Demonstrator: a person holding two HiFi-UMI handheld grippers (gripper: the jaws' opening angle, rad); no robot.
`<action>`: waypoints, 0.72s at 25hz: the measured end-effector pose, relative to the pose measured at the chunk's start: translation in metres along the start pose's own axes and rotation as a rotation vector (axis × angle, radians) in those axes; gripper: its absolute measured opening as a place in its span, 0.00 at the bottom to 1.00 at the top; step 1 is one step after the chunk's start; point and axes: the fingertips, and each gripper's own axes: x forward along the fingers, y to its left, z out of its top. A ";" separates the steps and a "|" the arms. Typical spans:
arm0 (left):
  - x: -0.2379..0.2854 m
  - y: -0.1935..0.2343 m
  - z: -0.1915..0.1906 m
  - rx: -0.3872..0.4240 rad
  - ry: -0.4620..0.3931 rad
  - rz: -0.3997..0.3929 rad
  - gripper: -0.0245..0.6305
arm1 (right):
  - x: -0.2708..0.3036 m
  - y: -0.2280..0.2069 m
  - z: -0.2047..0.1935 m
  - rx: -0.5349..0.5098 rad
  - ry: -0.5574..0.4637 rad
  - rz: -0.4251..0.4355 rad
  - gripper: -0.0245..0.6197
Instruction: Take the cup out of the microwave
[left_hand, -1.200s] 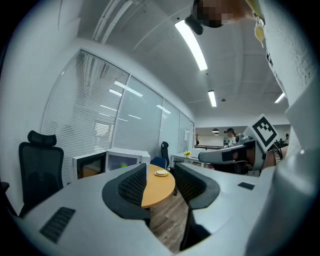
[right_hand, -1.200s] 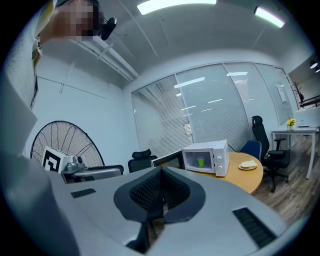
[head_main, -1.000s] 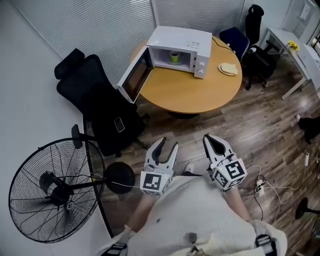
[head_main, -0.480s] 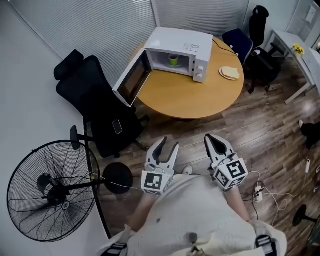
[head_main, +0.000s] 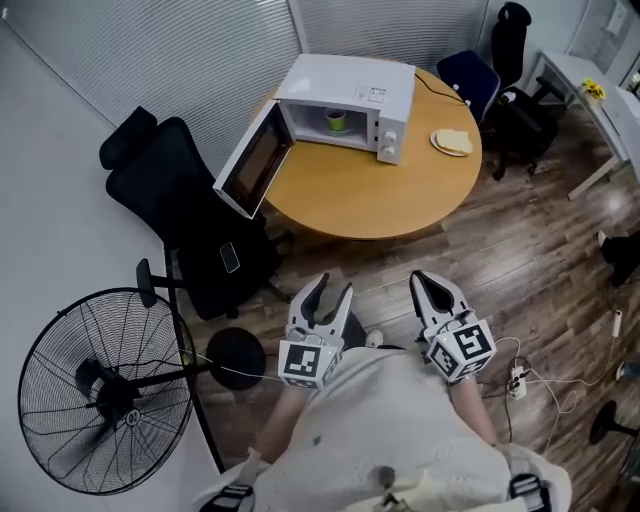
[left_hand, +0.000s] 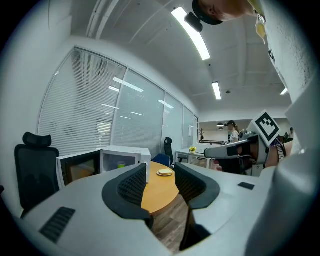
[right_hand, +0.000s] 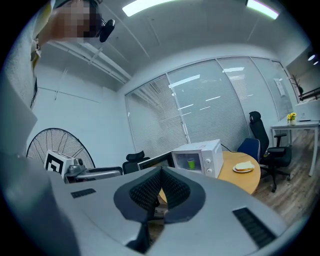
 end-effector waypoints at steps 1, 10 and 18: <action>0.004 -0.003 -0.001 -0.001 0.003 -0.009 0.33 | -0.001 -0.005 -0.001 0.007 0.000 -0.008 0.05; 0.038 0.007 -0.007 -0.006 0.011 -0.033 0.33 | 0.024 -0.027 0.004 -0.001 0.004 -0.021 0.05; 0.089 0.030 -0.003 -0.011 0.008 -0.078 0.33 | 0.053 -0.056 0.013 0.000 0.010 -0.077 0.05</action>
